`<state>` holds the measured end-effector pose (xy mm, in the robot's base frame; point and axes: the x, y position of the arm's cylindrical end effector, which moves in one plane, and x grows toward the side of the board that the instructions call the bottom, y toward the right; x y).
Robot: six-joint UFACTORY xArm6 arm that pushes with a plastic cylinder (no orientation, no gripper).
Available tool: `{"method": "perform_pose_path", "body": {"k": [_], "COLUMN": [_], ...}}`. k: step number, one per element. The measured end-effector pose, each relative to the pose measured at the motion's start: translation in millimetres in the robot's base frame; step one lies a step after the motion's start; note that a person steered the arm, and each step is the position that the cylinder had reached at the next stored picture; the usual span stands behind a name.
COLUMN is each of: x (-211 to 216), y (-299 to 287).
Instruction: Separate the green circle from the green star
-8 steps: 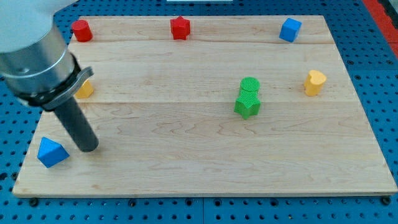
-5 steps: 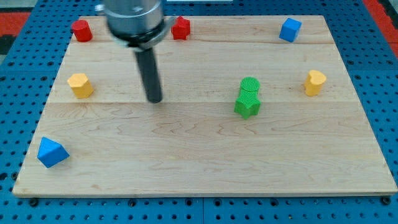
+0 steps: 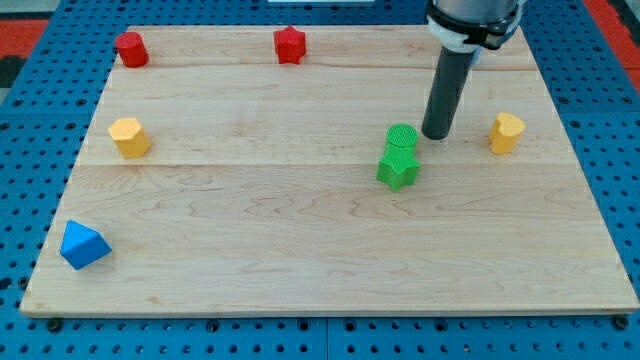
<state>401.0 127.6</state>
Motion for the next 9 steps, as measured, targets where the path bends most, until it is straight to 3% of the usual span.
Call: {"method": "perform_pose_path", "body": {"k": [3, 4, 5, 6, 7, 8, 9], "x": [5, 1, 24, 81, 80, 30, 37], "y": [-98, -85, -85, -95, -95, -98, -126]}}
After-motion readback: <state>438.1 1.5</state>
